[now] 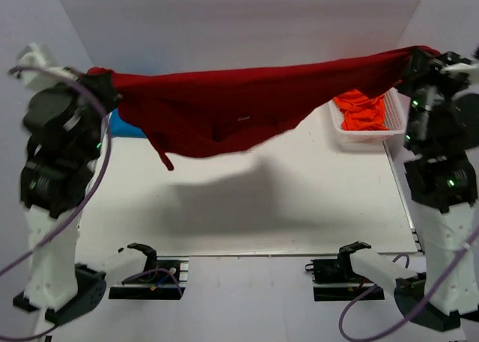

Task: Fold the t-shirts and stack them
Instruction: Flatten out the tshirt

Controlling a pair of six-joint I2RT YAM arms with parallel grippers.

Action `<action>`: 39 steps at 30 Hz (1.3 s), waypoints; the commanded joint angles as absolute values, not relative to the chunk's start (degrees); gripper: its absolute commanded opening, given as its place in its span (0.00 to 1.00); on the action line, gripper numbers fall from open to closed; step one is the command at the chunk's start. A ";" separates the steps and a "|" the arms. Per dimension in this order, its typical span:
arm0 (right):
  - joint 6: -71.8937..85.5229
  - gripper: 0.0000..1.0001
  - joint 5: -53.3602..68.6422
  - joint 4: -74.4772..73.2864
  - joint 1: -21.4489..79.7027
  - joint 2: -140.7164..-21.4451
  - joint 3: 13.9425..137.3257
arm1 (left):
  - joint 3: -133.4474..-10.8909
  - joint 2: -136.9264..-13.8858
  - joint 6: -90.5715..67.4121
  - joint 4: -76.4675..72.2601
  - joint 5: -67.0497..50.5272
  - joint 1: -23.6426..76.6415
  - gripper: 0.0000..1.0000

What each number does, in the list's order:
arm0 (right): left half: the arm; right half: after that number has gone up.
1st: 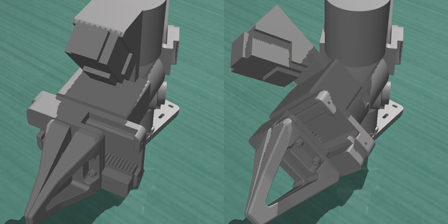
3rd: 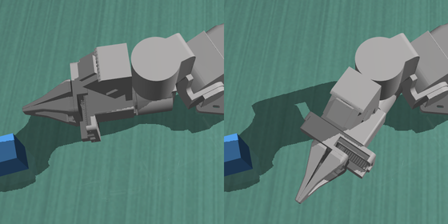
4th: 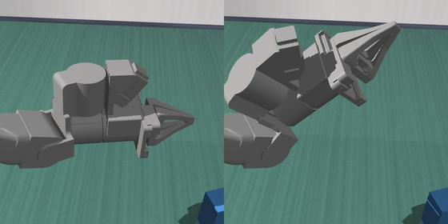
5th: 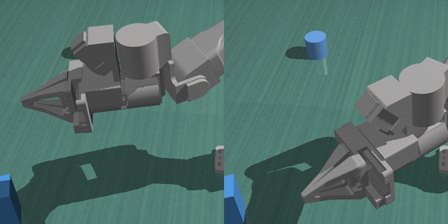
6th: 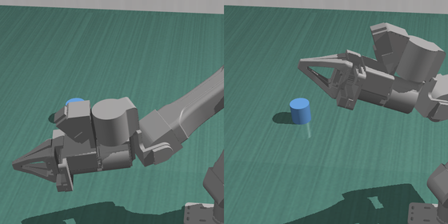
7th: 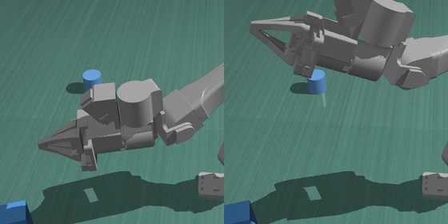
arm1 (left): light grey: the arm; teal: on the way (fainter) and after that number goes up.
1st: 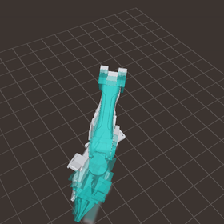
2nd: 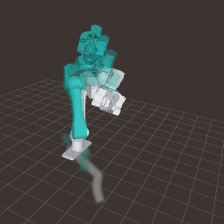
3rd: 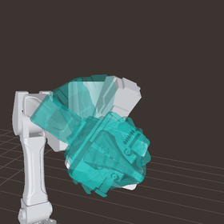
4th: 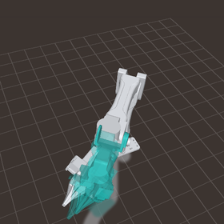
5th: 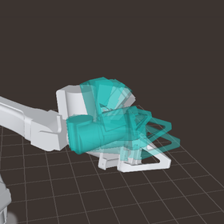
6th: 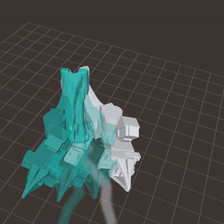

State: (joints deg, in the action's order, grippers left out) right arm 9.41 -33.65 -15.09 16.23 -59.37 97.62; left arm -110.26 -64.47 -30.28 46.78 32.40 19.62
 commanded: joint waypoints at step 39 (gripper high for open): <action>5.18 0.00 -37.80 3.08 13.98 -77.53 91.60 | -101.01 -83.08 -25.48 27.78 31.65 18.46 0.00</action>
